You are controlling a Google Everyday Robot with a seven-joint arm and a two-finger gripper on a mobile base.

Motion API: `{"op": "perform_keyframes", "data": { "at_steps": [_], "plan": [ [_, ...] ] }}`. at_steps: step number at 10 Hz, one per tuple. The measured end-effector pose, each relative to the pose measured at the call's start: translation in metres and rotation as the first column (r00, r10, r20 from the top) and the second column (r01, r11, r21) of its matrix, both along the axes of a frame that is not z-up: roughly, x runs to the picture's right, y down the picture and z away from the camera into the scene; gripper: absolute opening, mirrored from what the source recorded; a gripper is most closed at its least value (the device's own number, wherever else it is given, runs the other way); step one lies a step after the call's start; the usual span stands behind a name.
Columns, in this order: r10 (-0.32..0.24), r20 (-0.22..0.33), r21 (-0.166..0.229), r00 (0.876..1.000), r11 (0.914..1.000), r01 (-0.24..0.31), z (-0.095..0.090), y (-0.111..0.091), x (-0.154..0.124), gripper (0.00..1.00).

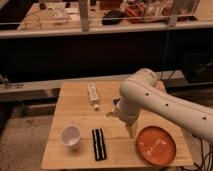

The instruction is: Move the arm in a circular motion

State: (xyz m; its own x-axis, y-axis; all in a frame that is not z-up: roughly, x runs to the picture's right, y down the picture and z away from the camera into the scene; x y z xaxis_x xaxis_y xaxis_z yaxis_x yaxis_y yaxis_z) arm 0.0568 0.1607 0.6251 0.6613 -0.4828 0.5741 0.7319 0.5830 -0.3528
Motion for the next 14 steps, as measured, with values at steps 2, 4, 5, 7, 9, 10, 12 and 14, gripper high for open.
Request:
{"op": "perform_keyframes", "data": {
  "at_steps": [2, 4, 5, 7, 9, 10, 12, 14],
  "plan": [
    [-0.034, -0.071, 0.028, 0.997, 0.9990, 0.036, 0.003, -0.003, -0.007, 0.80],
    [-0.074, -0.161, 0.077, 0.984, 0.9932, 0.088, 0.008, -0.003, -0.008, 0.80],
    [-0.079, -0.182, 0.084, 0.980, 0.9918, 0.096, 0.012, -0.003, -0.008, 0.80],
    [-0.080, -0.144, 0.038, 0.986, 0.9956, 0.086, 0.014, -0.003, -0.008, 0.80],
    [-0.078, -0.109, -0.001, 0.991, 0.9969, 0.079, 0.015, -0.003, -0.007, 0.80],
    [-0.080, -0.107, -0.002, 0.991, 0.9968, 0.080, 0.016, -0.003, -0.009, 0.80],
    [-0.078, -0.111, -0.002, 0.991, 0.9970, 0.078, 0.015, -0.002, -0.007, 0.80],
    [-0.080, -0.109, -0.002, 0.991, 0.9968, 0.080, 0.016, -0.002, -0.008, 0.80]
  ]
}}
